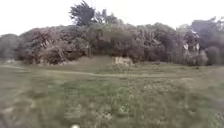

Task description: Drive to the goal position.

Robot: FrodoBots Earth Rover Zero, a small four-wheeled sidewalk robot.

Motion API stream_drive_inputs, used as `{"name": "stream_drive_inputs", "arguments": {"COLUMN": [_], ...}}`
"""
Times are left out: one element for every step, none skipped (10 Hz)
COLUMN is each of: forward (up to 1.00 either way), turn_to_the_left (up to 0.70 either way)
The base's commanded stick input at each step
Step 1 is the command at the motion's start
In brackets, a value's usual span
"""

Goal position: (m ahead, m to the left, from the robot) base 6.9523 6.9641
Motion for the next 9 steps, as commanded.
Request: {"name": "stream_drive_inputs", "arguments": {"forward": [0.7,0.7,0.7,0.7,0.7,0.7,0.7,0.7,0.7], "turn_to_the_left": [0.14,0.14,0.14,0.14,0.14,0.14,0.14,0.14,0.14]}}
